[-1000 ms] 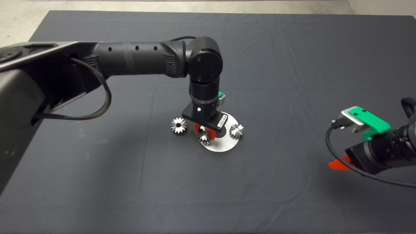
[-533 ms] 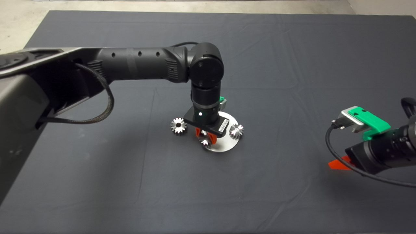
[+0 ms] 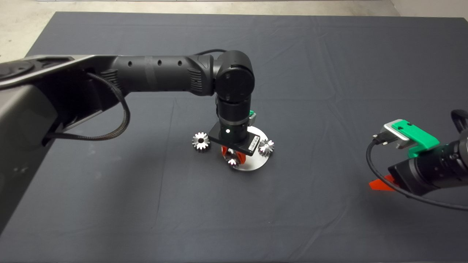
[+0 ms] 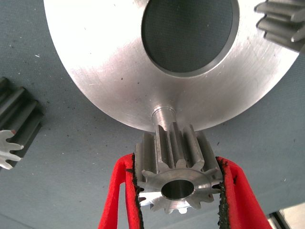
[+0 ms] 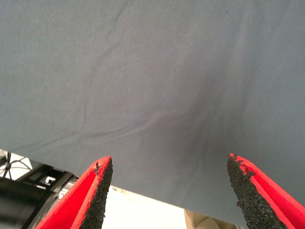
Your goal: Remove an incorrectly installed larger gear and replace it with the correct smaller gear
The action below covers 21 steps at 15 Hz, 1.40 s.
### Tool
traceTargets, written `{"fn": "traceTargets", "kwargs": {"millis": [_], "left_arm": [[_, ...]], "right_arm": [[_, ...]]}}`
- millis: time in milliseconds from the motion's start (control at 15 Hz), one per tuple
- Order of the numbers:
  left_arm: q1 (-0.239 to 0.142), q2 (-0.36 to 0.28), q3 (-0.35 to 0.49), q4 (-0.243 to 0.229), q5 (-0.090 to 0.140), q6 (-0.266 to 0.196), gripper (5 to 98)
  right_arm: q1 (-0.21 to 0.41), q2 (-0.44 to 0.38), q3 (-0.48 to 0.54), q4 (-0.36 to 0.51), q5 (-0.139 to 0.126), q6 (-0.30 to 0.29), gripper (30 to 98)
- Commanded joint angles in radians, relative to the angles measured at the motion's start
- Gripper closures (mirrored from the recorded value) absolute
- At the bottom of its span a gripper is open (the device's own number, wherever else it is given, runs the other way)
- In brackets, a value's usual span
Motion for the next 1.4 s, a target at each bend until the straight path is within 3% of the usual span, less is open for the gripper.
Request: {"fn": "traceTargets", "kwargs": {"millis": [0, 267, 467, 733, 1333], "left_arm": [[0.028, 0.004, 0.021, 0.061, 0.054, -0.021, 80.6], [0.038, 0.005, 0.011, 0.086, 0.054, -0.022, 80.7], [0.069, 0.007, 0.006, 0.11, 0.054, -0.024, 80.7], [0.066, 0.002, -0.048, 0.11, 0.057, -0.012, 80.8], [0.064, 0.004, -0.047, 0.102, 0.059, 0.015, 81.2]], "right_arm": [[0.014, 0.001, 0.005, 0.002, -0.071, 0.007, 64.9], [0.014, 0.001, 0.005, 0.002, -0.071, 0.007, 64.9], [0.014, 0.003, 0.004, 0.002, -0.069, 0.007, 64.9], [0.014, 0.004, 0.005, 0.002, -0.069, 0.008, 64.9], [0.014, 0.001, 0.005, 0.002, -0.071, 0.008, 64.9]]}}
